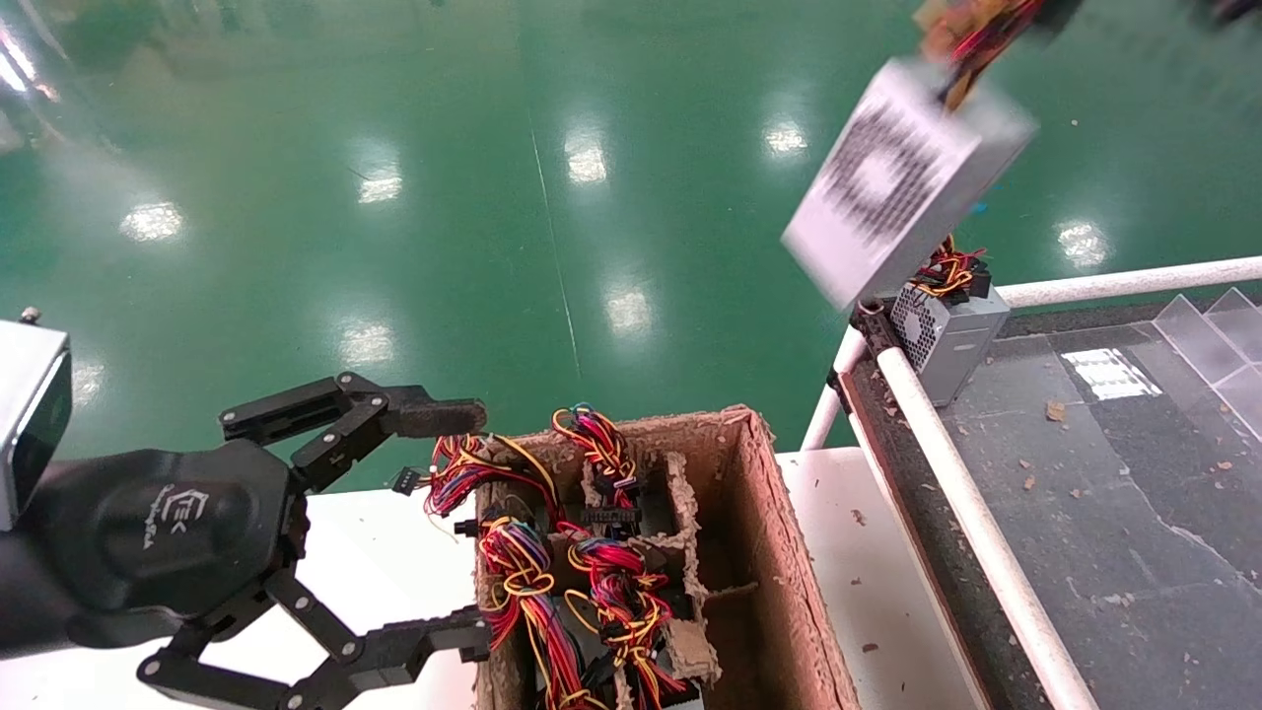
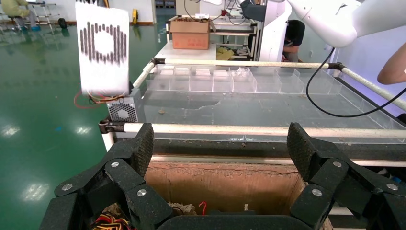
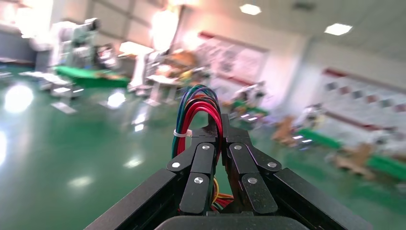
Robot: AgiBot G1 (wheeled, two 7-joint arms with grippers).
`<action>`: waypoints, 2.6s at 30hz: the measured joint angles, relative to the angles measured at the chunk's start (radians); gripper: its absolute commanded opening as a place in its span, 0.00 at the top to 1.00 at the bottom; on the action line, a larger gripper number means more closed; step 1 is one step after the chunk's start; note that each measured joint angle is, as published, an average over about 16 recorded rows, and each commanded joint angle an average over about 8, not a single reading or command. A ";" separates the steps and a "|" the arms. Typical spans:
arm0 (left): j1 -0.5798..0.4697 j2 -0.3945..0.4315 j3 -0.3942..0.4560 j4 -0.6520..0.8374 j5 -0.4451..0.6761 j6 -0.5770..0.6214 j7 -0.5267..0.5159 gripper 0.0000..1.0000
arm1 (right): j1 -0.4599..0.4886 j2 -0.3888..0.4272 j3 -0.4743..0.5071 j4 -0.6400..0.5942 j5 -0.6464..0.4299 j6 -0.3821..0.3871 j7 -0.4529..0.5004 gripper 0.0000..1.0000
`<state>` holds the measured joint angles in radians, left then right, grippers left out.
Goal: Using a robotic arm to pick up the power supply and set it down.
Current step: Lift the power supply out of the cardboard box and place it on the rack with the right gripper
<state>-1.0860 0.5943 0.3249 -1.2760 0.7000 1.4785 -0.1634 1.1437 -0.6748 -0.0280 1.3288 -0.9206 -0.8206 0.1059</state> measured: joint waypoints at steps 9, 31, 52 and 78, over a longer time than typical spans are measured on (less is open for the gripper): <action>0.000 0.000 0.000 0.000 0.000 0.000 0.000 0.00 | 0.017 0.047 0.024 -0.084 -0.085 0.109 -0.056 1.00; 0.000 0.000 0.001 0.000 -0.001 0.000 0.000 0.00 | -0.001 0.042 -0.089 -0.335 -0.240 0.091 -0.126 1.00; 0.000 -0.001 0.001 0.000 -0.001 -0.001 0.001 0.00 | 0.105 -0.083 -0.161 -0.405 -0.307 0.110 -0.157 0.00; 0.000 -0.001 0.002 0.000 -0.001 -0.001 0.001 0.00 | 0.148 -0.030 -0.207 -0.410 -0.299 -0.030 -0.011 0.00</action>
<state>-1.0865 0.5935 0.3270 -1.2757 0.6986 1.4775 -0.1623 1.2919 -0.7044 -0.2355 0.9187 -1.2193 -0.8506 0.0950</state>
